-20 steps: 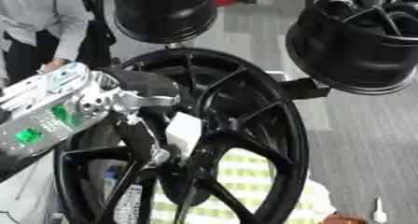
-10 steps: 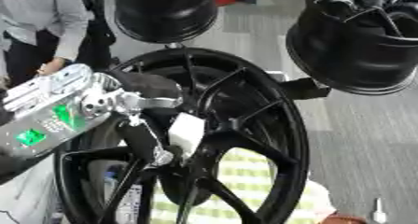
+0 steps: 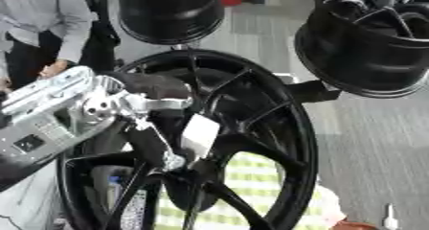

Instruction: Pull the pin out of the wheel hub.

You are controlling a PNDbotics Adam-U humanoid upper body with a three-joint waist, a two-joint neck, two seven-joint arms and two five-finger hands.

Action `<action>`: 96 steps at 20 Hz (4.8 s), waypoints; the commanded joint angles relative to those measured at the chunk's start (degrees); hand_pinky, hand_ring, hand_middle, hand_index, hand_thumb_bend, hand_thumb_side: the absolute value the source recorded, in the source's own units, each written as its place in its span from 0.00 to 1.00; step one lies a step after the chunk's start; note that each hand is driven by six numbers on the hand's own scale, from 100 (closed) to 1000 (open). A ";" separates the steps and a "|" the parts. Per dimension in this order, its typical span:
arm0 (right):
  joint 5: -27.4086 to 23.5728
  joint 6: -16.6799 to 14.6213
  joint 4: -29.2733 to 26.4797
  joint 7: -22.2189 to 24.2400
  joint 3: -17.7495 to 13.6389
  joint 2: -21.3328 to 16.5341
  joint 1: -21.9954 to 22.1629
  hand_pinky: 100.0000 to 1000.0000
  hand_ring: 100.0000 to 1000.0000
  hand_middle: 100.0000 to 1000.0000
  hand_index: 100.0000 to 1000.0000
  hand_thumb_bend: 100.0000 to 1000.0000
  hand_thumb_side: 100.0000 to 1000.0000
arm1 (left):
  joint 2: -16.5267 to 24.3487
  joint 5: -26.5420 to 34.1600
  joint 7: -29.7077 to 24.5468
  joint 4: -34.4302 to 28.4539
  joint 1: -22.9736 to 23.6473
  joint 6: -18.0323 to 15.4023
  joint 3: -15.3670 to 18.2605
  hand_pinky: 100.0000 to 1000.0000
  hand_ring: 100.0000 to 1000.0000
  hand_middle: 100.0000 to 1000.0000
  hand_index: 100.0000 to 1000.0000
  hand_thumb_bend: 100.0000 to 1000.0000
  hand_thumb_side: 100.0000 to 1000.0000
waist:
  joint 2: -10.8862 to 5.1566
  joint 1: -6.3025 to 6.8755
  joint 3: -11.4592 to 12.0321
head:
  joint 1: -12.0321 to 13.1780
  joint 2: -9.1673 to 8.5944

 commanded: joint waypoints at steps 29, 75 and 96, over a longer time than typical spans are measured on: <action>2.72 0.20 -1.02 -2.78 -4.34 -1.93 0.58 0.68 0.76 0.68 0.76 0.00 0.57 | 23.09 24.56 45.00 21.15 25.01 -2.70 49.48 0.48 0.24 0.14 0.41 0.00 0.21 | -0.84 -0.77 2.37 | -3.06 0.07; 1.70 -1.21 -1.02 -2.55 -6.07 -3.17 -2.43 0.70 0.77 0.68 0.76 0.00 0.53 | 3.12 27.34 48.55 7.19 22.63 -20.67 61.11 0.74 0.70 0.60 0.79 0.00 0.56 | -1.66 -2.28 2.54 | -4.90 0.05; 0.20 -1.38 -1.02 -2.29 -5.46 -1.50 -3.50 0.69 0.77 0.68 0.76 0.00 0.56 | -16.05 29.19 64.36 -3.70 38.71 -38.81 47.81 0.73 0.68 0.57 0.78 0.00 0.63 | -1.19 -3.18 2.50 | -3.94 -0.65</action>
